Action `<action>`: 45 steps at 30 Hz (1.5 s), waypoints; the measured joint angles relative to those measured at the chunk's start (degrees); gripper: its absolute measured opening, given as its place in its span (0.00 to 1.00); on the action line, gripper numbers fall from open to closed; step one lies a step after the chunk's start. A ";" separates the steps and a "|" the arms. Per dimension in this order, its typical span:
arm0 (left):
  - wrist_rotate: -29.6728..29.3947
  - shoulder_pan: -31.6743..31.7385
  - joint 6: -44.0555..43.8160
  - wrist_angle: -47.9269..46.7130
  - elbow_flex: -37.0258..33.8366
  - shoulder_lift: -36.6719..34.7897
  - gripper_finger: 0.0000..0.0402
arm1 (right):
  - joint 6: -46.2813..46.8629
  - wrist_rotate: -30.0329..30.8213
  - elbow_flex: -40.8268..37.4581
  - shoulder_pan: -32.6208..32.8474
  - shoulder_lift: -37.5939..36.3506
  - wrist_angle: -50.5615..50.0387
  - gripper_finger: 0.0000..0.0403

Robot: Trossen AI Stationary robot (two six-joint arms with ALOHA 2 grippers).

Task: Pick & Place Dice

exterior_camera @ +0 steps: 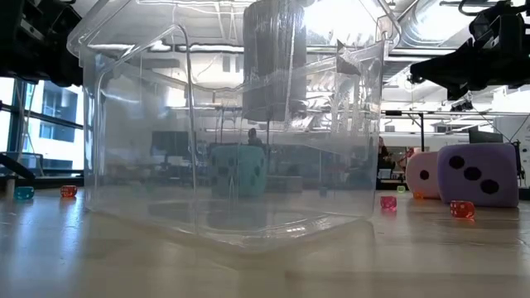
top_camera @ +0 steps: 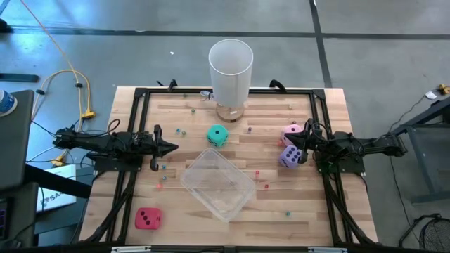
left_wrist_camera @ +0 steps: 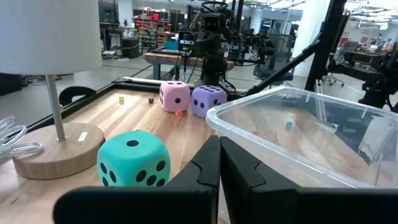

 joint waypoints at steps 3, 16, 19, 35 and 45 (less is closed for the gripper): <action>0.00 0.00 0.00 0.02 0.00 -0.01 0.00 | 0.01 0.01 -0.01 -0.01 -0.02 -0.01 0.00; 0.00 -0.01 -0.01 0.01 0.00 0.00 0.00 | 0.01 0.00 -0.01 -0.01 -0.01 0.00 0.00; 0.00 -0.01 -0.01 0.00 0.00 -0.01 0.00 | 0.01 0.00 -0.01 -0.01 -0.01 -0.01 0.00; 0.02 -0.02 1.41 0.69 0.00 0.01 0.00 | 0.00 0.02 0.00 0.00 0.00 -0.02 0.00; 0.02 -0.19 1.64 4.72 0.00 0.01 0.00 | 0.00 0.00 0.00 -0.02 -0.02 -0.02 0.00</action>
